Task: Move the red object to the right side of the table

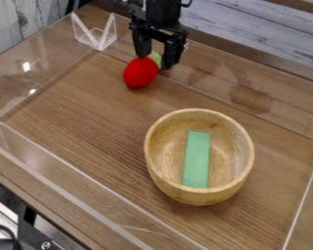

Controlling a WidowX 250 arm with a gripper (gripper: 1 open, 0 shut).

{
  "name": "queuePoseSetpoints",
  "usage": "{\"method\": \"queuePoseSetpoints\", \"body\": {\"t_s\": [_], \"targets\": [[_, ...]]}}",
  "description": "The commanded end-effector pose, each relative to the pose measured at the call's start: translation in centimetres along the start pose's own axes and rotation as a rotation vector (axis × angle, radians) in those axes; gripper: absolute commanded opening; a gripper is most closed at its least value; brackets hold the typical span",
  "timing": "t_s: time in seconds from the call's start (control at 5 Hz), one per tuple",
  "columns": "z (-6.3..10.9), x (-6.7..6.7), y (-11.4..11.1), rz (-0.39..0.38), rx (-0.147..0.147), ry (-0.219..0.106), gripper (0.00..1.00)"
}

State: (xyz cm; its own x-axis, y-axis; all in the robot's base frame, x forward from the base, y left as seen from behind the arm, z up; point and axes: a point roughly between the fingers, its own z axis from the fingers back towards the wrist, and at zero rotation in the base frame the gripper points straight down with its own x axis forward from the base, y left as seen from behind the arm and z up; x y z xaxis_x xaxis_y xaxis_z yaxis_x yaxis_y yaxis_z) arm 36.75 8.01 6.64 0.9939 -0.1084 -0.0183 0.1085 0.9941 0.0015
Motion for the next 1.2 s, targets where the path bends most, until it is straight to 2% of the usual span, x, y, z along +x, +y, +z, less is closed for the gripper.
{"method": "queuePoseSetpoints", "body": {"t_s": [0.0,0.4,0.6,0.8,1.0], "targets": [[0.5,0.4,1.0,0.017,0.017,-0.034,1.00],[-2.1,0.0,2.1,0.045,0.010,0.011,1.00],[-3.0,-0.1,2.2,0.052,0.007,0.024,0.00],[-2.7,-0.1,2.0,0.061,0.002,0.017,0.00],[-0.6,-0.1,1.5,0.092,-0.001,-0.019,0.00]]}}
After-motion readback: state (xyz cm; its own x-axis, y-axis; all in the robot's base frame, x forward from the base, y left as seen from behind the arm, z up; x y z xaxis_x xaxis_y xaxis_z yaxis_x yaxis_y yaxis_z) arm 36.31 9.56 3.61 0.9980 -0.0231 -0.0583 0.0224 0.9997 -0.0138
